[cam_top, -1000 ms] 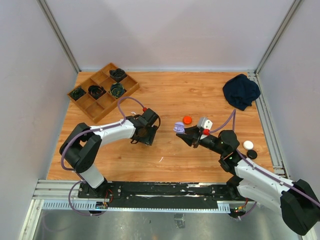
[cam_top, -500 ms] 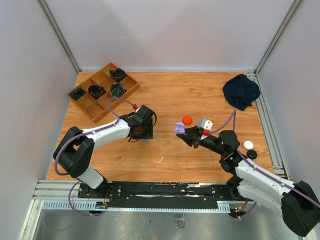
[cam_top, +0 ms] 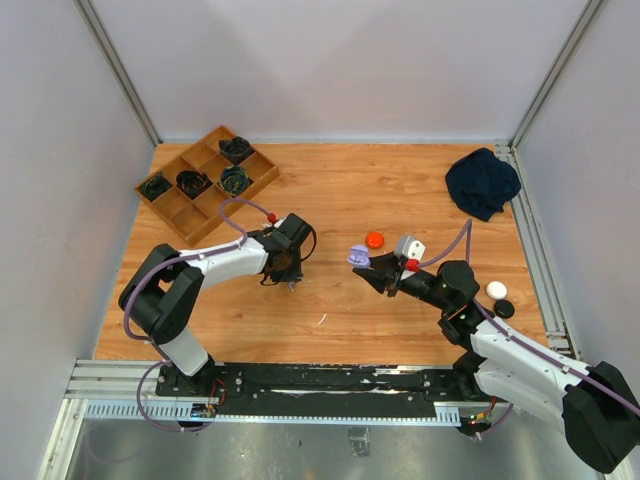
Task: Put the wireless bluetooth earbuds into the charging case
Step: Pick up the earbud from the center of the board.
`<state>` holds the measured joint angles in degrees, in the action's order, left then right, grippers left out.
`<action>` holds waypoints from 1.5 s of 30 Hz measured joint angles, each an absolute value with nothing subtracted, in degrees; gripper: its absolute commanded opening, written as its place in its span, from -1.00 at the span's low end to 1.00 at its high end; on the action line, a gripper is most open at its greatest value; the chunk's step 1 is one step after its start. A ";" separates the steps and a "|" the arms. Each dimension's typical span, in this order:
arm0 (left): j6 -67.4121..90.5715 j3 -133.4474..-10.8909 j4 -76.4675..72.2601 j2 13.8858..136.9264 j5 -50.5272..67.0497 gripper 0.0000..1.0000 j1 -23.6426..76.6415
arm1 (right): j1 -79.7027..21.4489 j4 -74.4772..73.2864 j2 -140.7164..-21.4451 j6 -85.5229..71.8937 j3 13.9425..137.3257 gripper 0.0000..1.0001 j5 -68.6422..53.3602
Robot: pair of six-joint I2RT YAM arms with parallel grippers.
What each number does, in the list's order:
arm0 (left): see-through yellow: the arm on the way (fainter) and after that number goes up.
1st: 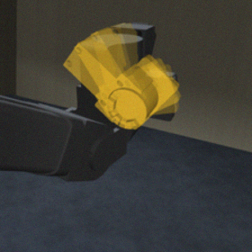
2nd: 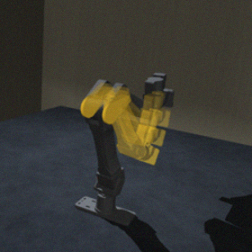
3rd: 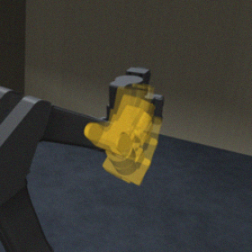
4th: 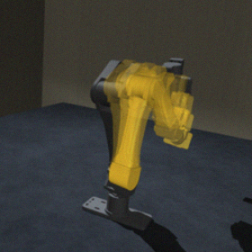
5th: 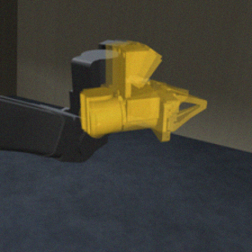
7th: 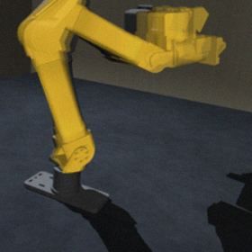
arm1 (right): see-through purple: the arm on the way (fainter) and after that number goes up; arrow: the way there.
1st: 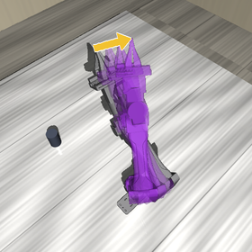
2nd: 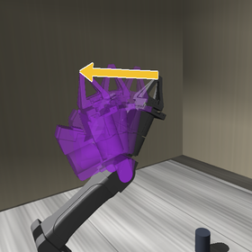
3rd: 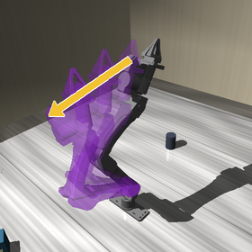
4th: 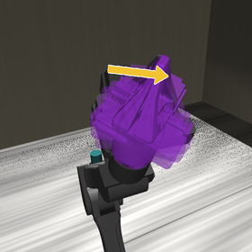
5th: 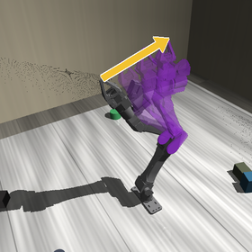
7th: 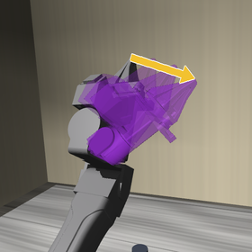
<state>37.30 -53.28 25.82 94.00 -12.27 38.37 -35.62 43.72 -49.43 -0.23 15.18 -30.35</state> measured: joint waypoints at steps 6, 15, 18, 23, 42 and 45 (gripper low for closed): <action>36.97 -53.28 25.87 94.15 -12.36 -0.37 38.37 | -35.62 43.66 -49.50 -0.21 15.18 -0.68 -30.35; 35.55 -53.71 27.57 94.37 -13.13 -0.39 38.44 | -35.62 43.66 -49.52 -0.21 15.18 -0.68 -30.37; 34.89 -54.46 28.40 95.00 -13.56 -0.41 38.72 | -35.62 43.66 -49.52 -0.21 15.18 -0.68 -30.37; 34.22 -55.31 29.39 95.79 -14.33 -0.44 39.20 | -35.62 43.66 -49.52 -0.21 15.18 -0.68 -30.37; 33.50 -55.42 29.61 95.83 -14.59 -0.61 39.57 | -35.62 43.66 -49.84 -0.23 15.18 -0.68 -30.39; 33.52 -55.40 29.74 95.61 -14.70 -0.63 39.64 | -35.62 43.66 -49.89 -0.23 15.18 -0.67 -30.39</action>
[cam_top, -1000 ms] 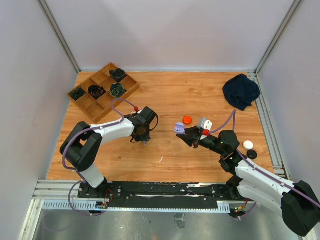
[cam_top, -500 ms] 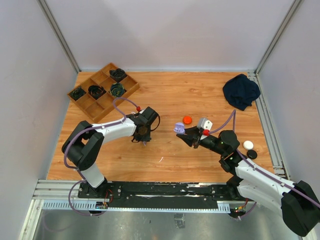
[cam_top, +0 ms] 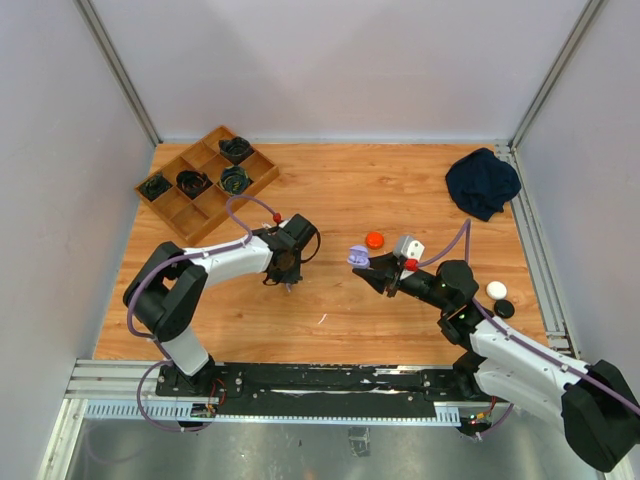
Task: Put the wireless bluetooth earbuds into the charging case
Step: Pick up the earbud from the center of the board.
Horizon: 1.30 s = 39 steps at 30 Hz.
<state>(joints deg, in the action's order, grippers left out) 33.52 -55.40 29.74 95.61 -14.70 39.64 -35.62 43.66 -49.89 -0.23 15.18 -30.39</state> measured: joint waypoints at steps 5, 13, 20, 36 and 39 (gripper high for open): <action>33.47 -55.16 30.46 95.00 -14.76 -0.63 40.01 | -35.62 43.77 -50.52 -0.23 15.18 -0.68 -30.41; 32.93 -55.13 30.68 87.61 -17.04 -0.66 40.69 | -35.62 44.66 -52.53 -0.34 15.22 -0.68 -30.48; 30.26 -55.16 27.55 77.82 -20.56 -0.65 42.24 | -35.62 46.41 -54.63 -0.40 15.57 -0.68 -30.96; 20.99 -51.11 7.51 57.76 -19.79 -0.66 47.70 | -35.62 53.41 -61.39 -1.69 18.39 -0.68 -32.12; 19.25 -48.53 2.15 55.48 -18.09 -0.67 48.58 | -35.62 54.78 -62.19 -2.26 18.44 -0.68 -32.14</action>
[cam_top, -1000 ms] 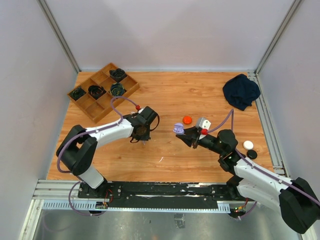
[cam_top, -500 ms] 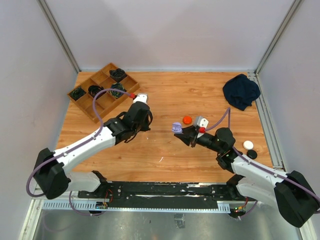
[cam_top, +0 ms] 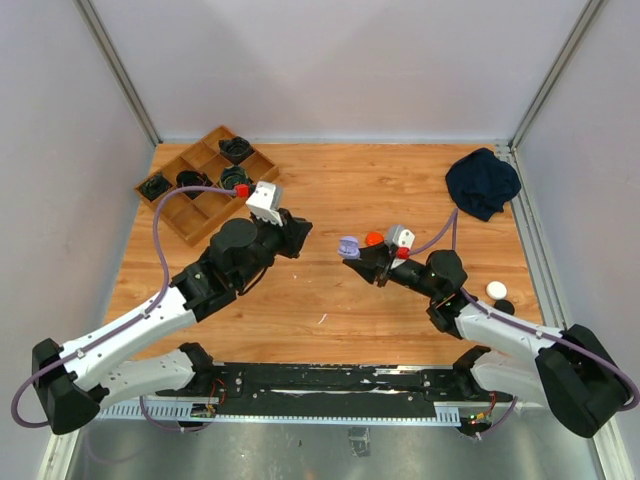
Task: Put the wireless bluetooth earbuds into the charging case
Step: Pick up the earbud from the center of the board, then place the earbud in the charging case.
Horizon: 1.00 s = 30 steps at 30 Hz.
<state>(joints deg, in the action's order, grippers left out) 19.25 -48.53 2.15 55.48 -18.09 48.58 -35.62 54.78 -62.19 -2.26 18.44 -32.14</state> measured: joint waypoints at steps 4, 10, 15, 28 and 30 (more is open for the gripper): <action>17.08 -46.00 -3.62 54.50 -15.99 -0.68 50.24 | -35.62 56.03 -62.70 -3.20 18.96 -0.68 -32.27; 13.69 -42.70 -11.60 54.43 -14.11 -0.68 54.00 | -35.62 57.91 -62.98 -4.34 20.10 -0.68 -32.88; 10.20 -40.73 -18.22 54.54 -13.28 -0.70 57.04 | -35.62 59.33 -63.07 -5.58 20.40 -0.68 -33.04; 1.26 -38.54 -30.79 57.60 -9.87 -0.69 60.60 | -35.62 60.25 -62.94 -7.81 20.84 -0.67 -33.21; -0.19 -38.22 -32.10 58.06 -9.23 -0.69 60.60 | -35.62 60.27 -62.87 -8.03 20.84 -0.68 -33.23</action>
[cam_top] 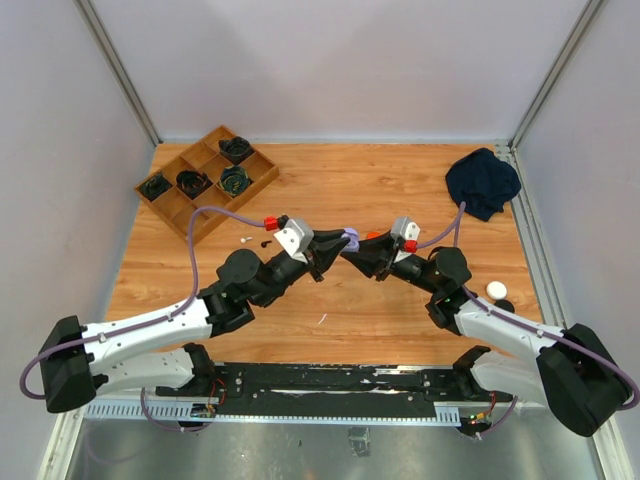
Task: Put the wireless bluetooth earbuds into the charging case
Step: Place the earbud in the charging case.
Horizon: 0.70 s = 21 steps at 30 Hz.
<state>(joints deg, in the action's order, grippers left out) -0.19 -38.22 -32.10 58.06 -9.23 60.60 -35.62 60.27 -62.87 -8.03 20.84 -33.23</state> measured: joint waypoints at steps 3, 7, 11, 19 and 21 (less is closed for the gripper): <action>-2.24 -37.17 -34.28 58.70 -8.23 -0.75 60.62 | -35.62 60.38 -62.74 -8.54 20.84 -0.68 -33.41; -4.91 -35.59 -36.88 59.68 -6.81 -0.75 60.62 | -35.62 60.60 -62.26 -8.84 20.84 -0.68 -33.45; -6.94 -34.79 -38.83 60.20 -6.26 -0.74 60.62 | -35.62 60.55 -60.97 -8.84 20.84 -0.68 -33.45; -8.82 -34.52 -42.24 61.10 -5.52 -0.74 60.62 | -35.62 60.55 -60.42 -8.84 20.84 -0.68 -33.58; -8.97 -34.52 -42.72 61.25 -5.41 -0.74 60.62 | -35.62 60.55 -60.42 -8.86 20.84 -0.68 -33.69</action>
<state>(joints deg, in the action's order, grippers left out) -8.97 -34.52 -42.72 61.25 -5.41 60.62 -35.62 60.55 -60.42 -8.86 20.84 -33.69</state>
